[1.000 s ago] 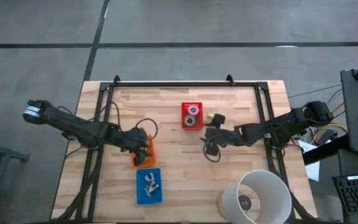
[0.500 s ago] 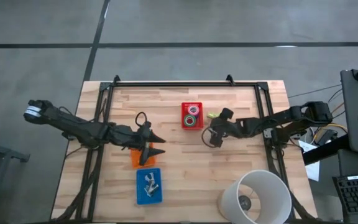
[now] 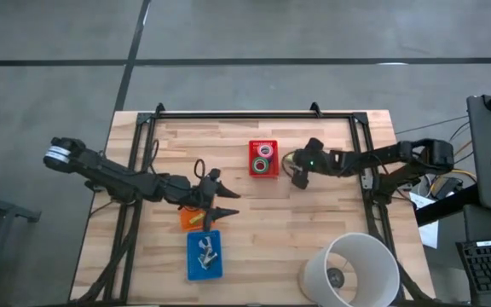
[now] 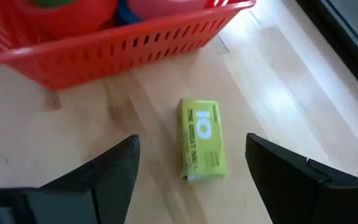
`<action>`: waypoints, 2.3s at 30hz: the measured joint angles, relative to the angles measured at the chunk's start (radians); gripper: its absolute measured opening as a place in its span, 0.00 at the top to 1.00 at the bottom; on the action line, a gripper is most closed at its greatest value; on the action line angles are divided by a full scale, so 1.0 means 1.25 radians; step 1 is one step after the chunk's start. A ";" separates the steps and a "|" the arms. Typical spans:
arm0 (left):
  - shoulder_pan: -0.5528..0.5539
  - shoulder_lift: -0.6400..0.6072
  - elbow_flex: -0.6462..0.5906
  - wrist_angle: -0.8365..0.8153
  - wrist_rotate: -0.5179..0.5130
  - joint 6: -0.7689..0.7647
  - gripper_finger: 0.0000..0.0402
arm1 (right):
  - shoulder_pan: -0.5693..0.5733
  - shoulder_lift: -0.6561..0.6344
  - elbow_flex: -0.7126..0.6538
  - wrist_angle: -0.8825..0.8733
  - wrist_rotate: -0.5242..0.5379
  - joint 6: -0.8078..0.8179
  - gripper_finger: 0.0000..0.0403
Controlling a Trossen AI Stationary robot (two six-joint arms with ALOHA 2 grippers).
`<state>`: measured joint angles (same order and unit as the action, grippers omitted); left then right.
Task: Pick and place Stapler, Stapler remover, tape
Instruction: Put the green staple box into the orange bin
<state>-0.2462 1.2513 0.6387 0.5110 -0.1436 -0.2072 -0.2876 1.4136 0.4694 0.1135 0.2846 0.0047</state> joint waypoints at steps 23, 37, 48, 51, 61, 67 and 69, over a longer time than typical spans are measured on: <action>-0.003 -0.011 -0.002 0.010 0.012 -0.006 0.43 | -0.173 0.182 -0.002 0.167 -0.268 -0.041 0.36; -0.004 -0.011 -0.004 -0.004 0.011 -0.008 0.43 | -0.171 0.144 -0.005 0.119 -0.276 -0.016 0.64; -0.004 -0.011 -0.004 -0.004 0.009 0.029 0.43 | -0.138 0.000 -0.002 -0.009 -0.278 0.016 0.71; -0.004 -0.003 -0.004 -0.005 0.009 0.071 0.43 | -0.119 -0.052 -0.002 -0.026 -0.329 0.047 0.69; -0.004 0.076 -0.004 0.029 0.009 0.253 0.43 | -0.021 -0.192 0.000 0.008 -0.578 0.193 0.73; -0.004 0.142 -0.004 0.149 0.009 0.346 0.43 | 0.065 -0.199 0.001 0.100 -0.642 0.294 0.70; -0.004 0.164 -0.004 0.186 0.009 0.377 0.43 | 0.093 -0.191 0.001 0.134 -0.656 0.314 0.70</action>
<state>-0.2514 1.4566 0.6334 0.7439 -0.1324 0.2635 -0.1713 1.1745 0.4702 0.2814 -0.5358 0.3969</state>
